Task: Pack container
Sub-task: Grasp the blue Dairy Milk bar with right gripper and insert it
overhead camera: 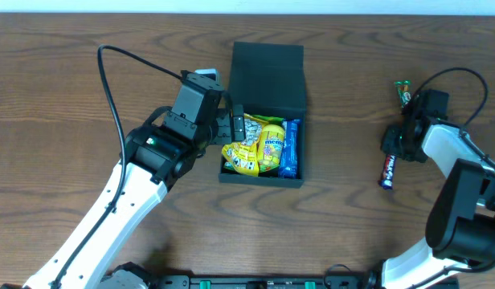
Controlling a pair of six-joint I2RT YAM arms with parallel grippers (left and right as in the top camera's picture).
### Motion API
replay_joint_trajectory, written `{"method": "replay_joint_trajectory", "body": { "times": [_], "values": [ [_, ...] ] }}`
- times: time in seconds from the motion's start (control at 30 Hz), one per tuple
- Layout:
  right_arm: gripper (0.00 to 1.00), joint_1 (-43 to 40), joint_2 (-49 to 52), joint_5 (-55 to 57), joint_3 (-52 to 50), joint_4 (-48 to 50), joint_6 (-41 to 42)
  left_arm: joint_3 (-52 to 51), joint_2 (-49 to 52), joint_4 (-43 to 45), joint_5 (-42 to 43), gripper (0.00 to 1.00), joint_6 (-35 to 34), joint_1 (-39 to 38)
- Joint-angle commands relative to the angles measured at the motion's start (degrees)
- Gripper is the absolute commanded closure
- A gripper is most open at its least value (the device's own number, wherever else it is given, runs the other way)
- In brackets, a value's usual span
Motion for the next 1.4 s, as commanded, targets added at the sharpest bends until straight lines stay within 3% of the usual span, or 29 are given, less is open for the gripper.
{"method": "replay_joint_trajectory", "body": {
  "times": [0.0,0.2,0.43,0.67,0.97,1.0,1.03,1.07,1.13,1.23,1.37],
  "values": [
    [0.99,0.24,0.85,-5.11,1.46,-4.24,0.13,1.03,-0.31,-0.04,-1.09,0.05,1.53,0.20],
    [0.99,3.45,-8.48,-13.25,10.38,-14.93,0.09,1.03,-0.31,-0.04,-1.97,0.05,2.56,0.22],
    [0.99,22.60,-15.74,-16.24,10.95,-15.69,3.76,1.03,-0.31,-0.04,-2.73,0.05,2.40,0.20],
    [0.99,37.88,-13.16,-10.95,10.95,-11.63,17.49,1.03,-0.81,-0.50,-2.73,0.05,2.29,0.20],
    [0.99,41.16,-11.50,-0.31,10.95,-11.08,25.09,1.03,-2.60,-1.88,-2.73,0.05,2.34,0.20],
    [0.91,41.16,-11.50,0.59,10.95,-11.04,25.22,1.03,-2.60,-2.01,-2.73,0.05,2.34,0.20],
    [0.67,41.16,-11.50,1.09,10.95,-10.88,25.24,1.03,-2.60,-2.01,-2.73,0.05,2.34,0.20],
    [0.54,41.16,-11.50,1.42,10.95,-10.75,25.22,1.03,-2.60,-2.01,-2.73,0.05,2.34,0.20],
    [0.41,41.09,-11.52,2.73,10.95,-10.01,25.20,1.03,-2.60,-2.08,-2.73,0.05,2.32,0.20],
    [0.33,40.98,-11.52,3.67,10.95,-9.46,24.96,1.03,-2.60,-2.60,-2.73,0.05,2.34,0.20],
    [0.30,39.91,-11.67,7.30,11.15,-9.49,22.97,1.03,-2.60,-3.48,-2.75,0.05,2.34,0.20]
  ]
}}
